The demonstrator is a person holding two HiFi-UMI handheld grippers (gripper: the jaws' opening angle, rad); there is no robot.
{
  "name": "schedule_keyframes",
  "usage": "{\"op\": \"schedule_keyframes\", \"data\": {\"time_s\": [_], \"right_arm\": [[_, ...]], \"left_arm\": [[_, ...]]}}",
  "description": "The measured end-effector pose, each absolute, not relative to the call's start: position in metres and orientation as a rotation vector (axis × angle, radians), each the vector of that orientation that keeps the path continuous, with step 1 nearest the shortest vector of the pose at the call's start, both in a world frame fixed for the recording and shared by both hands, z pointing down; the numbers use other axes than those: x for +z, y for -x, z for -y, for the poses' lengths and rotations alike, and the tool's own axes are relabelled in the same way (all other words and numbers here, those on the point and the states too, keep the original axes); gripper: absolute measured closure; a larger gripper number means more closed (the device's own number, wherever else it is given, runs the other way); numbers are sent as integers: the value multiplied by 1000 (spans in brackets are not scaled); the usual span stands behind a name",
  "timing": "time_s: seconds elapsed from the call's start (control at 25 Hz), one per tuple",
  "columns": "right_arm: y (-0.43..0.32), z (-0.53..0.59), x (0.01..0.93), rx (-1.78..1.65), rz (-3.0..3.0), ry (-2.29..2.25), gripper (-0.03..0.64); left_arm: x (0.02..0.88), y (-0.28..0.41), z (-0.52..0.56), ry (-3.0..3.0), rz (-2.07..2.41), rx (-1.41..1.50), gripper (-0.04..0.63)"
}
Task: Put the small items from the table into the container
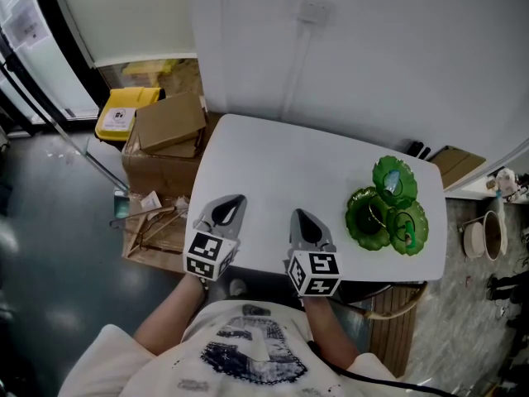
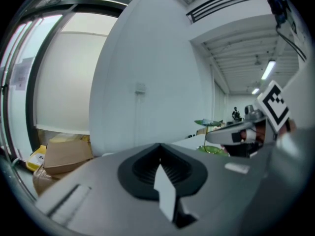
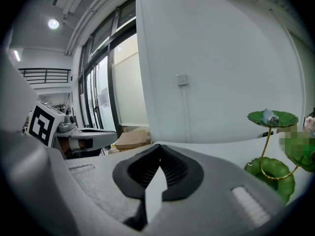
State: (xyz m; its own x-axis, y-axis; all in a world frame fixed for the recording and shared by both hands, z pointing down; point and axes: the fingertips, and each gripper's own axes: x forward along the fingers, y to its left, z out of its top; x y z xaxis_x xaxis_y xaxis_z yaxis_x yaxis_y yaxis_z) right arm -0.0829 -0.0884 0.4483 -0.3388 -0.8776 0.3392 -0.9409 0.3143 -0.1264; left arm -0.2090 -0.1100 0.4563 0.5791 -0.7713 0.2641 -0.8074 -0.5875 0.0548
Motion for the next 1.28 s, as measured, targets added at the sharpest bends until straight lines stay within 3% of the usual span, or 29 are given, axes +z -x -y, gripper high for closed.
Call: {"op": "schedule_keyframes", "data": {"time_s": [0.52, 1.28], "right_arm": [[80, 81, 460, 476, 2330, -1669, 617], [-5, 102, 478, 518, 2416, -1427, 616]], "left_arm": [[471, 213, 106, -2597, 1313, 326, 604], [493, 116, 104, -2460, 1416, 378, 604]]}}
